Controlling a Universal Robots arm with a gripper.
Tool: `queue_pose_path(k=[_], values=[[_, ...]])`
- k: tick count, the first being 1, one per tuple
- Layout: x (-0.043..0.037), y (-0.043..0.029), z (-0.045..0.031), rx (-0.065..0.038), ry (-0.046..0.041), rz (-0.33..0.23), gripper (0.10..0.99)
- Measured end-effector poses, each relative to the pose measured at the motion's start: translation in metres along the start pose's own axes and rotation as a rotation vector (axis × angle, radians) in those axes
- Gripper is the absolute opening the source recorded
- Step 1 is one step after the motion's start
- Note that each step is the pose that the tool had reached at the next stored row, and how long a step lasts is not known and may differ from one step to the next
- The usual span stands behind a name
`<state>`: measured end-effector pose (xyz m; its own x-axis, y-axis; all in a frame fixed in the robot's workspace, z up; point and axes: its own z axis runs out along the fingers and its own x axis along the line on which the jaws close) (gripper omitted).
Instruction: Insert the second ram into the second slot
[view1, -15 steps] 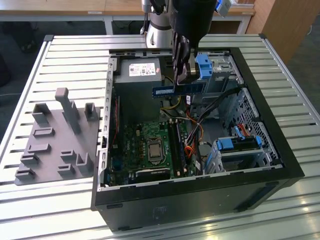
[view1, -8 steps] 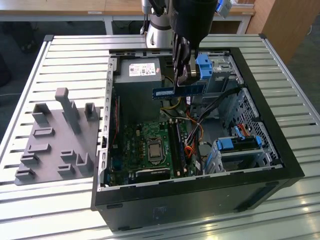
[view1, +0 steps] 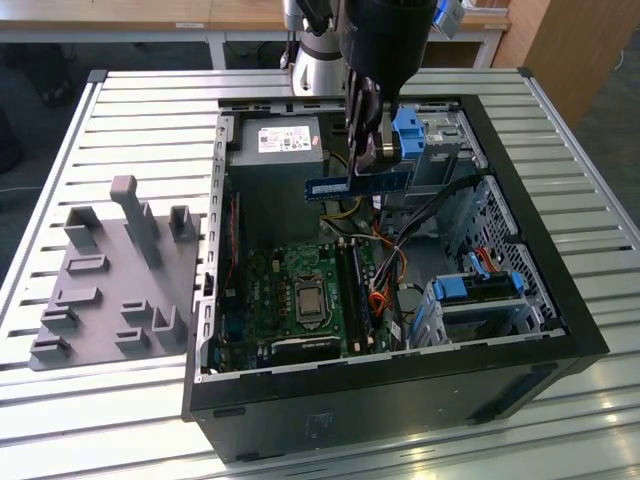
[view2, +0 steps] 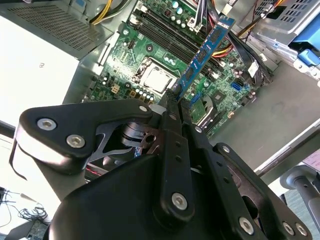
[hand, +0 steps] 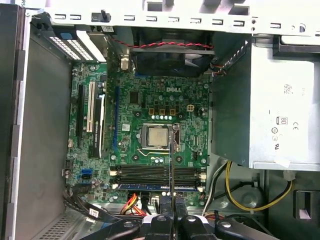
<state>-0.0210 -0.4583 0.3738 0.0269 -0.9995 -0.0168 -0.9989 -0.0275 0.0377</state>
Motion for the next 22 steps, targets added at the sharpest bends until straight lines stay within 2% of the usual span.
queue_pose_path(k=[22], values=[[0.009,0.0002,-0.0001,0.0,0.0,0.0,0.137]])
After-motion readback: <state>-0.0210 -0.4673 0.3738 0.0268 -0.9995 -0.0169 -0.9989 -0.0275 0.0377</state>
